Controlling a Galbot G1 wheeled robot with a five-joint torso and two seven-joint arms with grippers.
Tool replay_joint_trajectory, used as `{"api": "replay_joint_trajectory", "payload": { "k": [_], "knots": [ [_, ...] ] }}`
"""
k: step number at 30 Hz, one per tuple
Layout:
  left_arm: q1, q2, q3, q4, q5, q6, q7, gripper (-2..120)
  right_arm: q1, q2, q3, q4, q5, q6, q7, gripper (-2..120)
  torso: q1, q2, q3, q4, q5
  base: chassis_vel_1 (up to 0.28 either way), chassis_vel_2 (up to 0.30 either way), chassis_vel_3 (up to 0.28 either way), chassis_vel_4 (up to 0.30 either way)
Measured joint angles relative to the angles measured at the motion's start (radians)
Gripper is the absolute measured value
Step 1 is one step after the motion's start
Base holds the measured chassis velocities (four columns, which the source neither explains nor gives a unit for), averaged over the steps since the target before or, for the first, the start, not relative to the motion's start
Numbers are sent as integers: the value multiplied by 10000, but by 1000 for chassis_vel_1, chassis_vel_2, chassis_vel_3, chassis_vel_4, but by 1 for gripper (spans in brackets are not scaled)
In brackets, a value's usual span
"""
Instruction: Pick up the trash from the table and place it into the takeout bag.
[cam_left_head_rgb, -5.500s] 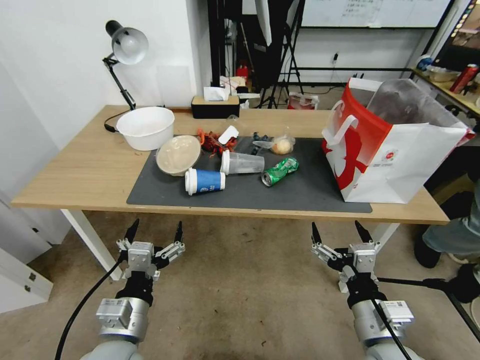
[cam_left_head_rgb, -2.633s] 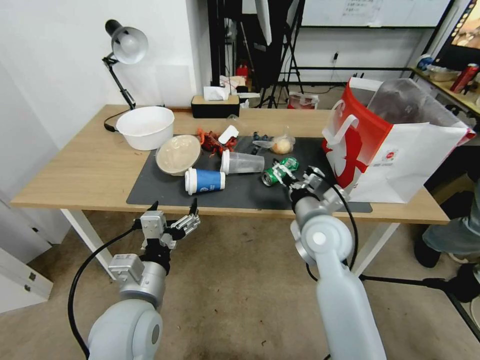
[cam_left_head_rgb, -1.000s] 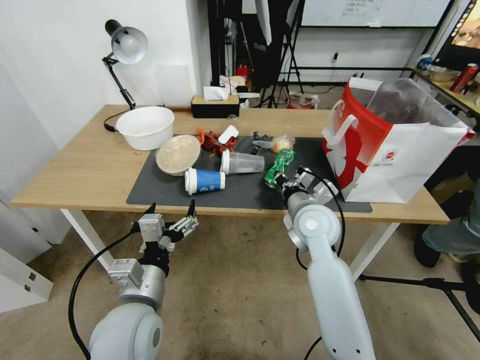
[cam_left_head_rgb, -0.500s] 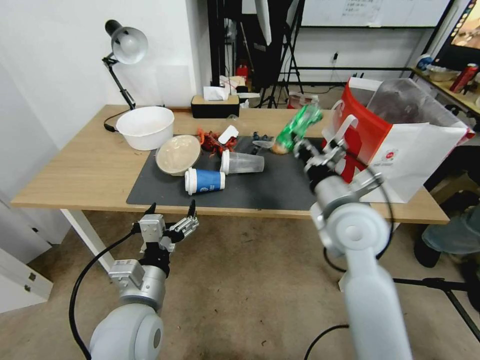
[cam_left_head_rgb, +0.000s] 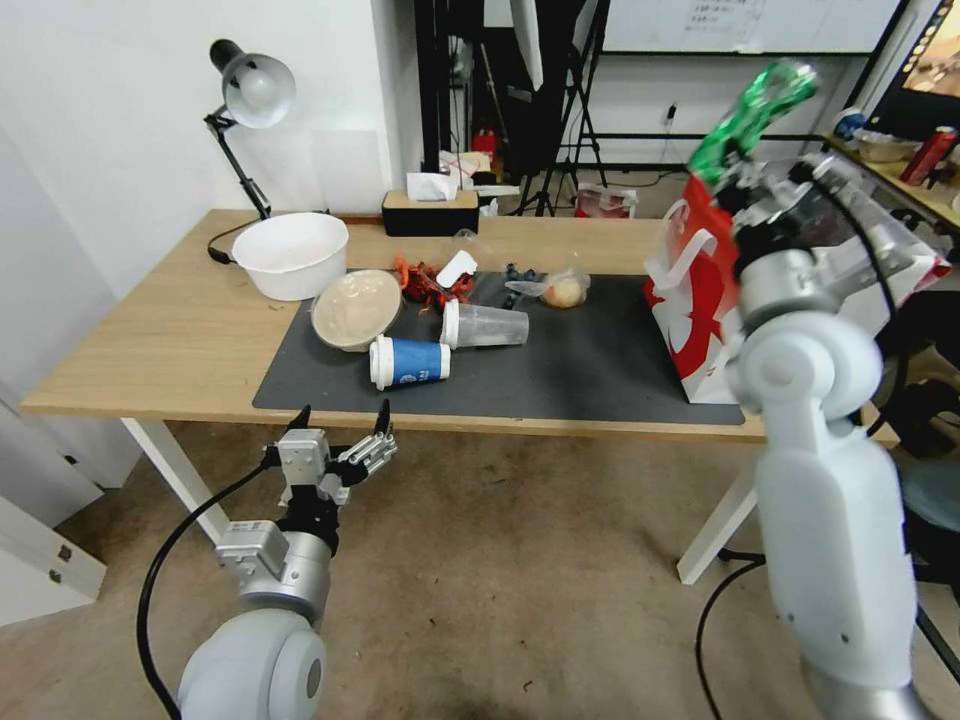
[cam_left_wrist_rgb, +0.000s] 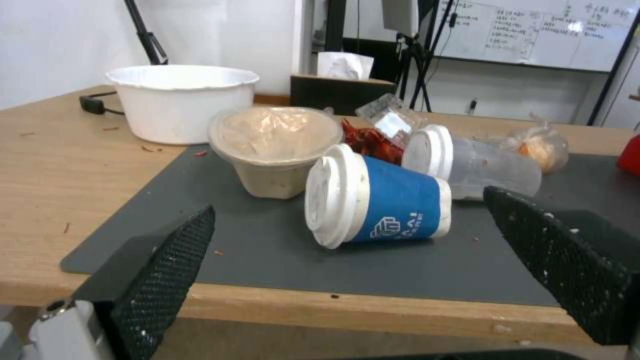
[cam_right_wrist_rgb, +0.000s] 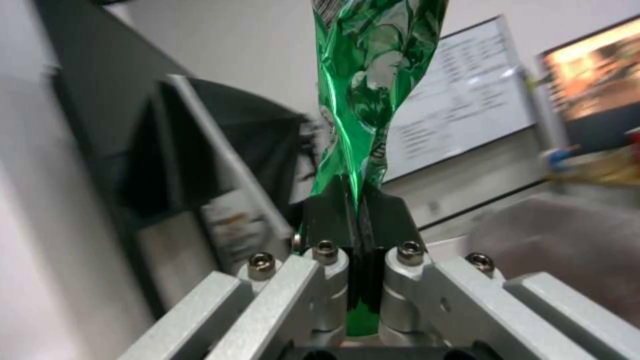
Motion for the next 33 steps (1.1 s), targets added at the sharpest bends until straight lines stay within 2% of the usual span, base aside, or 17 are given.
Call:
{"api": "replay_joint_trajectory", "payload": {
  "k": [7,9,10,12,14,16,17,19,20,22,24,26,32,33],
  "knots": [
    [-15,0,3,49,3,-31,8,100,-48,-166,374,-399,-829,-307,190,2,0,0,0,-1,-2,0,0,0,0],
    [-23,0,18,62,3,-38,13,100,-169,-181,391,-404,-1007,-573,300,14,0,0,0,0,-3,0,0,0,0],
    [-23,0,18,62,3,-38,13,100,-169,-181,391,-404,-1007,-573,300,14,0,0,0,0,-3,0,0,0,0],
    [-30,0,39,65,5,-38,18,100,-272,-175,396,-398,-1132,-795,407,24,0,0,0,0,-2,0,0,0,0],
    [-36,0,42,65,6,-38,20,100,-309,-173,405,-380,-1140,-886,458,26,1,0,0,0,-1,0,0,0,0],
    [-46,0,44,65,6,-38,23,100,-382,-185,453,-279,-1133,-1086,547,39,0,0,0,0,-3,0,0,0,0],
    [-46,0,44,65,6,-38,23,100,-382,-185,453,-279,-1133,-1086,547,39,0,0,0,0,-3,0,0,0,0],
    [-51,0,43,64,6,-38,25,100,-419,-245,500,-174,-1034,-1177,592,48,0,0,0,0,-3,0,0,0,0],
    [-51,0,43,64,6,-38,25,100,-419,-245,500,-174,-1034,-1177,592,48,0,0,0,0,-3,0,0,0,0],
    [-61,0,43,59,6,-38,27,100,-465,-313,556,-32,-645,-1093,584,61,0,0,0,-1,-2,0,0,0,0],
    [-63,0,45,56,6,-38,28,100,-507,-332,581,84,-241,-910,511,64,0,0,0,0,-2,0,0,0,0],
    [-69,0,54,51,6,-38,31,100,-759,-364,627,596,1185,-427,159,76,1,0,-1,2,-4,0,0,0,0],
    [-77,0,62,39,1,-39,32,100,-1551,-439,520,1354,2172,-37,-659,89,0,2,-3,1,-5,0,0,0,0],
    [-80,0,64,37,-5,-39,33,100,-2041,-473,386,1701,2202,67,-1052,96,0,2,-2,0,-3,0,0,0,0]
  ]
}}
